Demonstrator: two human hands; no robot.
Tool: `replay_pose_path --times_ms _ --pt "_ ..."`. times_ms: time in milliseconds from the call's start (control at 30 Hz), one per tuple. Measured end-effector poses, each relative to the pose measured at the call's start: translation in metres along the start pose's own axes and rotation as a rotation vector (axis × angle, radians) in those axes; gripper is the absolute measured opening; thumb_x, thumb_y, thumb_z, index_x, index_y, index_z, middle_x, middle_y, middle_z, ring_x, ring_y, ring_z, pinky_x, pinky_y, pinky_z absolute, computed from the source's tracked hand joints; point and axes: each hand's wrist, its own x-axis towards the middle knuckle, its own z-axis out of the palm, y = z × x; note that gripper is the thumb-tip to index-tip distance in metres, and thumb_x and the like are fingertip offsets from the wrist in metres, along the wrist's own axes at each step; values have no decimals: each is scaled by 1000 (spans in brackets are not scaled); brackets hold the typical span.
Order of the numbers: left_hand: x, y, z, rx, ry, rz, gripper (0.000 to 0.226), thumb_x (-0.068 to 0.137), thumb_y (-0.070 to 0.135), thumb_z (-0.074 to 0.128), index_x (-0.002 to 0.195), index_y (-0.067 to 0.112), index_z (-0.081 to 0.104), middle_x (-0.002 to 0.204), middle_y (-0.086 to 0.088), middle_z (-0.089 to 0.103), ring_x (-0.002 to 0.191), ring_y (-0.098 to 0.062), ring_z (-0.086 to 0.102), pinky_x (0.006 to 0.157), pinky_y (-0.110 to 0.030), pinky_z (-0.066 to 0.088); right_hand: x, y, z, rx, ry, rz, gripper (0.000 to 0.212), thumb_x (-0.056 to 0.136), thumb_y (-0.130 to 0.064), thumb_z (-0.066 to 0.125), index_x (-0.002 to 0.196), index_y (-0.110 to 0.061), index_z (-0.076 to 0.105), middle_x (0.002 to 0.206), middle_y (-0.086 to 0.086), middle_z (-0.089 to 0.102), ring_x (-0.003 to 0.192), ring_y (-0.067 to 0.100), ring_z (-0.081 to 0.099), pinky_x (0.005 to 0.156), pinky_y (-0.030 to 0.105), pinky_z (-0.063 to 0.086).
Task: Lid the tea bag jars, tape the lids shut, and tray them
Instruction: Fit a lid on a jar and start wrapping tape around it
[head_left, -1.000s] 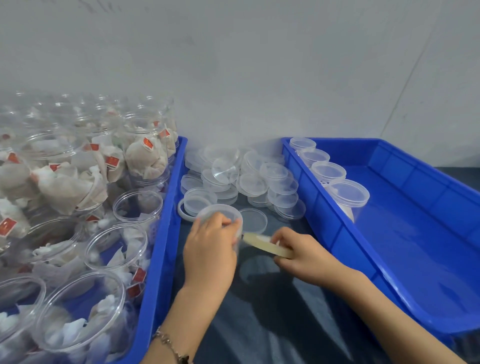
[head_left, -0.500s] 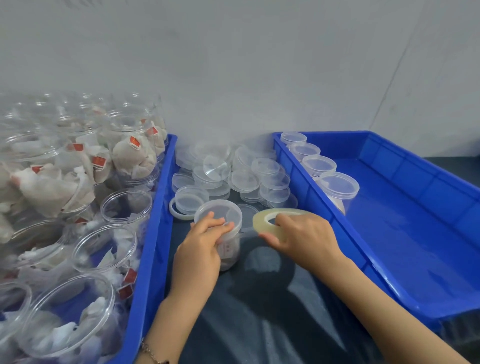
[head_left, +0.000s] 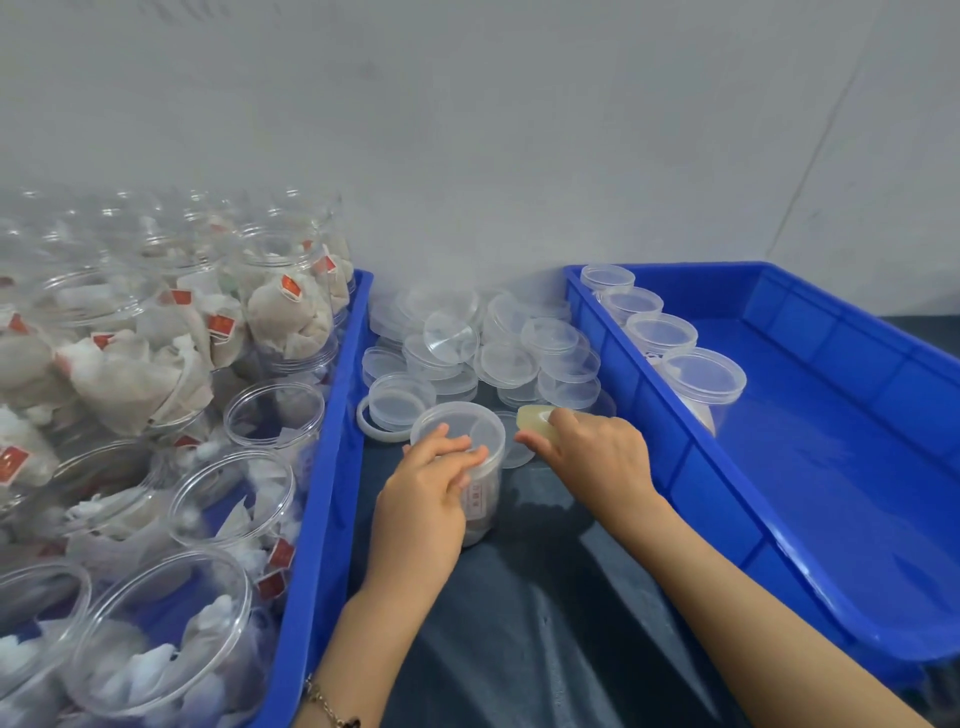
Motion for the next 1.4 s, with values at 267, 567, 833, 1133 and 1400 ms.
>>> replay_pose_path --times_ms 267,567,833,1133,1400 --pt "8 21 10 362 84 68 45 80 41 67 116 14 62 119 -5 60 131 -26 40 112 -44 24 2 -7 0 -45 52 -30 56 81 -56 60 46 -14 47 35 -1 41 28 17 39 38 19 20" --pt "38 14 26 653 -235 -103 77 85 72 34 148 37 7 159 -3 0 144 -30 -11 112 -55 -4 -2 -4 -7 -57 25 -57 54 75 -56 63 45 -15 46 33 -2 39 27 15 36 34 20 23" --pt "37 15 23 564 -222 -101 55 89 54 45 139 39 29 152 3 18 139 -25 11 106 -47 27 -19 7 -15 308 -372 97 61 96 -48 35 147 -18 22 114 0 65 95 21 61 71 30 41" --pt "43 26 23 618 -353 -154 50 86 39 51 131 33 30 141 -1 23 139 -31 9 105 -66 15 -23 15 -32 908 -851 380 67 86 -39 53 135 -62 13 62 -2 59 52 9 54 56 31 52" --pt "38 21 21 614 -310 -91 56 86 50 50 134 34 27 139 0 23 130 -26 20 101 -47 23 -22 3 -17 958 -844 312 44 83 -32 45 122 -53 48 59 -27 54 54 -9 51 55 7 38"
